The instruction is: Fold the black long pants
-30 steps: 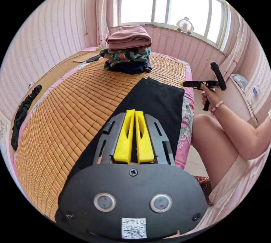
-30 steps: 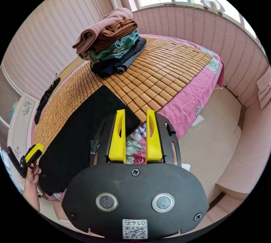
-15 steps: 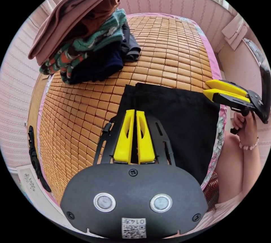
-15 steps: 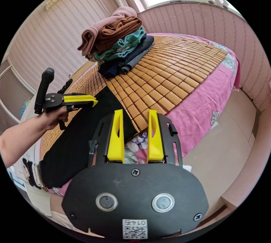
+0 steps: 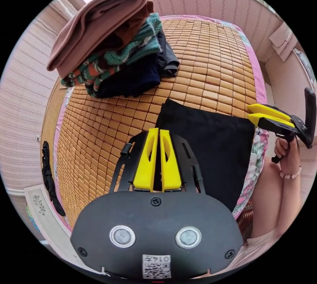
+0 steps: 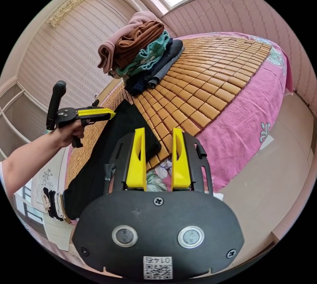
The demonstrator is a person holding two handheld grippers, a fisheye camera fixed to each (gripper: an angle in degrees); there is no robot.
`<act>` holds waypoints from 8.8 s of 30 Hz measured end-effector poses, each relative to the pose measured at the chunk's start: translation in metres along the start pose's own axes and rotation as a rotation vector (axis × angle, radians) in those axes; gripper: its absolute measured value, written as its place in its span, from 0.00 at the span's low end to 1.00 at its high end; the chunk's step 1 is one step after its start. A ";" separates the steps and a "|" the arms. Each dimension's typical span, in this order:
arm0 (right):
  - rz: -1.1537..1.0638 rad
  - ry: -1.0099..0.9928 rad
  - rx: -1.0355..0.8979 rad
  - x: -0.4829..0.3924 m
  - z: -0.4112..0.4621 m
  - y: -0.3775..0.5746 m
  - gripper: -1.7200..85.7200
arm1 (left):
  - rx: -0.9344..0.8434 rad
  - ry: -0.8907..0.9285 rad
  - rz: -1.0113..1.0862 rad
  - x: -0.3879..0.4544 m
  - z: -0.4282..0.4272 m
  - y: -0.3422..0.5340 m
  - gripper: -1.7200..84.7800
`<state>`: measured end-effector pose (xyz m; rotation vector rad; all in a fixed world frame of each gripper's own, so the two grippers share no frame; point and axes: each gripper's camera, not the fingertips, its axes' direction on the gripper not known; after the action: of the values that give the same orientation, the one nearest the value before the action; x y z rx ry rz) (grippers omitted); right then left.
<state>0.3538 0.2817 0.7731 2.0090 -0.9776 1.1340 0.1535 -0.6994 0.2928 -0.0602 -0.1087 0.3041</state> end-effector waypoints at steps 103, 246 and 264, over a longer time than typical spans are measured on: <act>-1.213 -0.016 -0.698 -0.591 0.162 0.256 0.17 | 0.420 0.404 -1.073 -0.047 -0.143 0.794 0.14; -0.428 -0.718 -0.509 -0.414 0.152 0.070 0.07 | 0.719 0.312 -0.906 -0.006 -0.291 0.807 0.07; -0.379 -0.309 -0.662 -0.361 0.188 0.160 0.14 | 0.423 0.108 -1.020 -0.128 -0.225 0.852 0.19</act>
<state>0.1718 0.1539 0.3966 1.7246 -0.9089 0.2423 -0.1936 0.0635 -0.0072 0.3928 0.0418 -0.6984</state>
